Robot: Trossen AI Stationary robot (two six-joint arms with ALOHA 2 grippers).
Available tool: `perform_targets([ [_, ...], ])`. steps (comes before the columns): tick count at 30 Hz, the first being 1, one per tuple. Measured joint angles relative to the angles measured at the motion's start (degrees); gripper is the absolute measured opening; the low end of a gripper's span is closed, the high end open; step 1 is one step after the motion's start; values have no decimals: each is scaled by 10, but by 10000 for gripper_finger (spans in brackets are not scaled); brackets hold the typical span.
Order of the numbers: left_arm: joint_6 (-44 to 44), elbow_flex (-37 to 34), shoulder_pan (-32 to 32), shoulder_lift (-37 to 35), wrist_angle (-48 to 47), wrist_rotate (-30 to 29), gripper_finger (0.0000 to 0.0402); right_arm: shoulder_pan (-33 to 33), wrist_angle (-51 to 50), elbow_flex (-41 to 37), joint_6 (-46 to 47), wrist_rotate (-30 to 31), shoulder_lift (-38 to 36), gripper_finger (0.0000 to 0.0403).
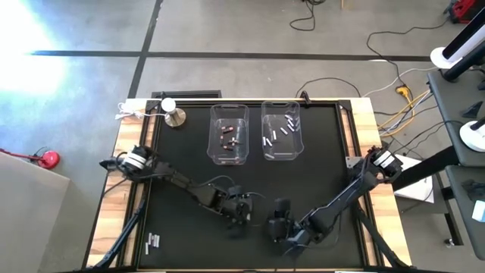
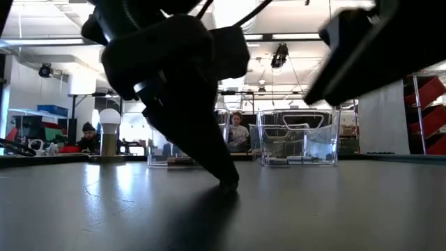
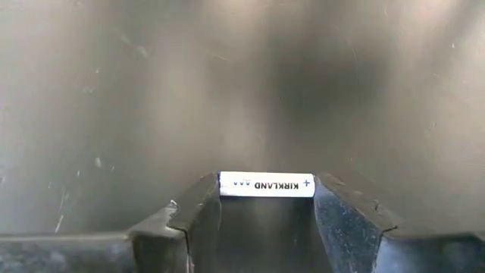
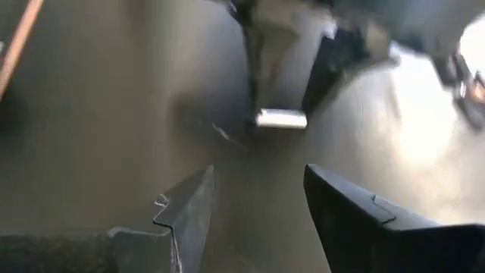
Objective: Sort batteries
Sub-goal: Put the white battery into the right transparent bin
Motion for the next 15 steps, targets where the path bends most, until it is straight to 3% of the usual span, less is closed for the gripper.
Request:
perform_targets([
  [4,5,23,1,31,-6,-4,193,0,2,-34,103,0,0,201],
  [8,12,53,-4,40,-49,-12,228,-14,18,-71,281,-1,0,201],
  [12,60,81,-12,24,-116,-49,262,-34,18,-93,434,0,1,201],
  [15,88,80,-18,-7,-164,-84,277,-45,22,-94,482,5,1,201],
])
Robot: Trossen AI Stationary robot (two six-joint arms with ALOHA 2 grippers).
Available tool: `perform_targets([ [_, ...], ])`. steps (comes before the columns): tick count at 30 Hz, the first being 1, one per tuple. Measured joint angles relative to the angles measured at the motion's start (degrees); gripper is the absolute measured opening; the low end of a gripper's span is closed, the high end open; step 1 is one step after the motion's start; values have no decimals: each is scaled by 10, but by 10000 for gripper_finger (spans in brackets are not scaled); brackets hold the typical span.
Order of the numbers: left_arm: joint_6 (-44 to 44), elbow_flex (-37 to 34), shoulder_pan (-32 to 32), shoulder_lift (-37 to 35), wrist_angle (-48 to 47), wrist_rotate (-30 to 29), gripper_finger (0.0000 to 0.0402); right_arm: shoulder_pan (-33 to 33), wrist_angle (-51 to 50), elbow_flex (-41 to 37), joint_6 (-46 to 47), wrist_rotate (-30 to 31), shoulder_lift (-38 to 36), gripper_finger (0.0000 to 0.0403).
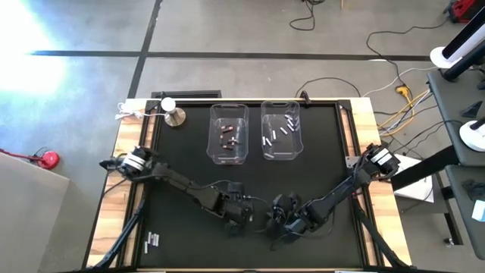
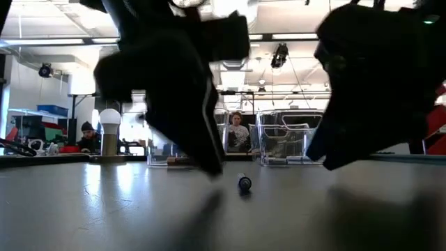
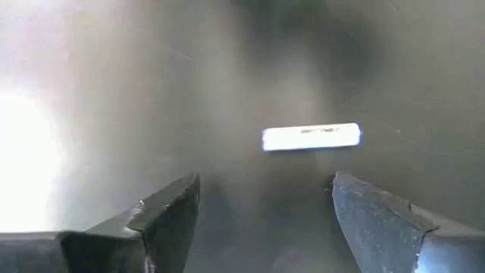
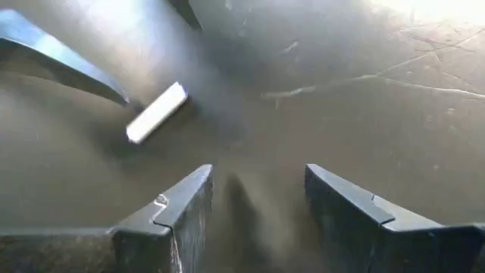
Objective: Sort batteries
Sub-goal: Put the white battery into the right transparent bin
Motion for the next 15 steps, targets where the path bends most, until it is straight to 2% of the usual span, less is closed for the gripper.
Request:
perform_targets([
  [3,-3,-20,-18,-60,-15,-68,278,-2,16,10,9,29,0,201],
  [8,-71,-135,-73,-185,4,-266,269,-1,25,56,-17,85,9,201],
  [12,-155,-256,-127,-284,151,-423,262,-6,11,123,-44,98,49,201],
  [15,-167,-339,-163,-329,294,-488,260,-10,-57,185,-34,93,91,201],
])
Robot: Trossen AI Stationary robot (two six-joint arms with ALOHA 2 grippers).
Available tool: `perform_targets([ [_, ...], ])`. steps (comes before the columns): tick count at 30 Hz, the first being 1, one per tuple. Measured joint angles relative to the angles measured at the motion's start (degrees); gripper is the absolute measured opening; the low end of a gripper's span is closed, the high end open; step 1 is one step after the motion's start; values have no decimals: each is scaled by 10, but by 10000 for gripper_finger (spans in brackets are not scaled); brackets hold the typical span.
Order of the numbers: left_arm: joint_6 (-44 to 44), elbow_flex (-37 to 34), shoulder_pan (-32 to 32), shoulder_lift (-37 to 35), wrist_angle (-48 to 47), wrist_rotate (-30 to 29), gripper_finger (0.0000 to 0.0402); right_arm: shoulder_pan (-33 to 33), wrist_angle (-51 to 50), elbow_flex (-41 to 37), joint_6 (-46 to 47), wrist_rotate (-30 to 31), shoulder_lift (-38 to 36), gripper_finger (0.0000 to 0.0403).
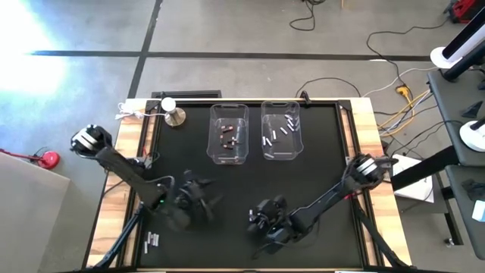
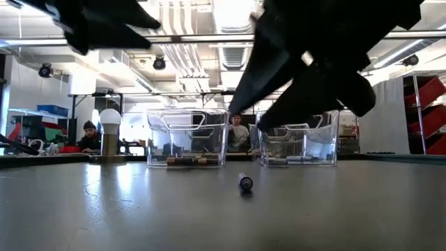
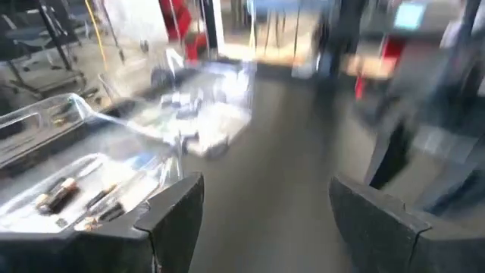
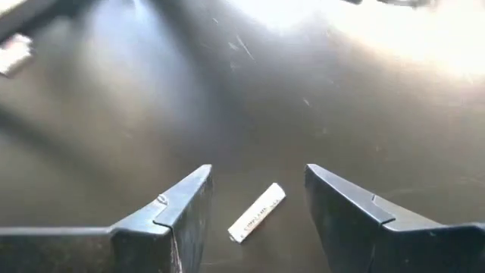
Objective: Sort batteries
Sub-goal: Put the white battery into the right transparent bin
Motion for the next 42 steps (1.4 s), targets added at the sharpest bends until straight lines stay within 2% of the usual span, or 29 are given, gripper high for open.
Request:
perform_targets([
  [2,32,-39,-15,-27,105,-30,260,0,-80,47,32,4,29,201],
  [4,65,-72,-25,-49,182,-32,260,1,-164,93,78,20,56,201],
  [8,104,-117,-29,-64,280,-30,260,1,-267,177,142,28,108,201],
  [14,105,-141,-30,-65,282,-28,260,-5,-280,245,178,-10,167,201],
  [22,109,-142,-30,-65,281,-24,260,-17,-312,257,222,-34,199,201],
  [25,118,-137,-30,-65,282,-21,260,-20,-315,257,208,-48,199,196],
  [29,127,-136,-30,-64,281,-19,260,-23,-319,258,185,-78,199,162],
  [37,142,-140,-30,-60,280,-29,260,-22,-326,257,90,-92,199,65],
  [42,155,-136,-30,-60,279,-30,260,-23,-338,258,27,-133,198,31],
])
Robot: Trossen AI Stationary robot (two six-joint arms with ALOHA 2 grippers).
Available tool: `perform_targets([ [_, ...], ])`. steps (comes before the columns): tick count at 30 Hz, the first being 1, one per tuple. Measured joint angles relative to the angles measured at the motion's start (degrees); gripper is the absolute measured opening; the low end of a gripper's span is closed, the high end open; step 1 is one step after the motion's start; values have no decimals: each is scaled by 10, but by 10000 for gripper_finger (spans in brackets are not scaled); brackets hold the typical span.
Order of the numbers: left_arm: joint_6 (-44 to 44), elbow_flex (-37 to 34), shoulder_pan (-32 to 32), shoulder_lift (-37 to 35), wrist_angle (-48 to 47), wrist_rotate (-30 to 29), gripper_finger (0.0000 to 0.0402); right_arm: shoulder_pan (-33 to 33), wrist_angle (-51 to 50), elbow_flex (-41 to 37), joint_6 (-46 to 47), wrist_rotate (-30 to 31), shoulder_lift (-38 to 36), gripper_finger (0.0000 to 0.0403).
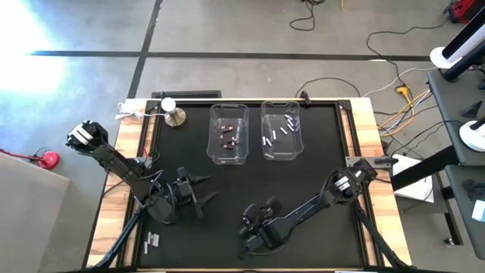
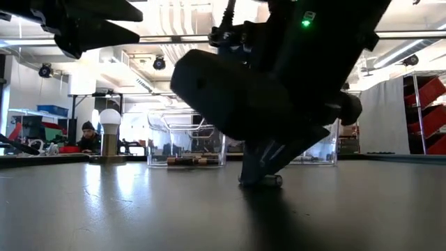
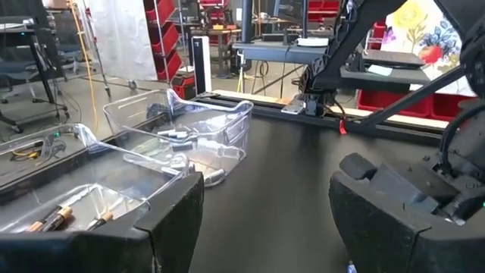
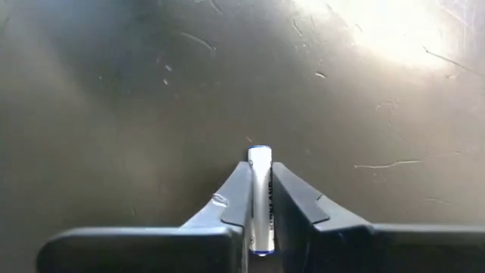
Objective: Sort batteries
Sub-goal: Put the white battery into the right transparent bin
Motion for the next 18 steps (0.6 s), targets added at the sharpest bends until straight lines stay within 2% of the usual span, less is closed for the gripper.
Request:
perform_targets([
  [4,0,-2,0,0,-2,0,260,0,-37,-2,-12,-25,-18,25],
  [8,14,-2,0,0,-16,-1,260,-3,-74,-6,-67,-64,-64,25],
  [13,14,-4,0,5,-38,-2,260,-30,-131,-4,-138,-35,-159,25],
  [18,20,-9,4,15,-42,-2,260,-98,-173,-4,-214,8,-236,25],
])
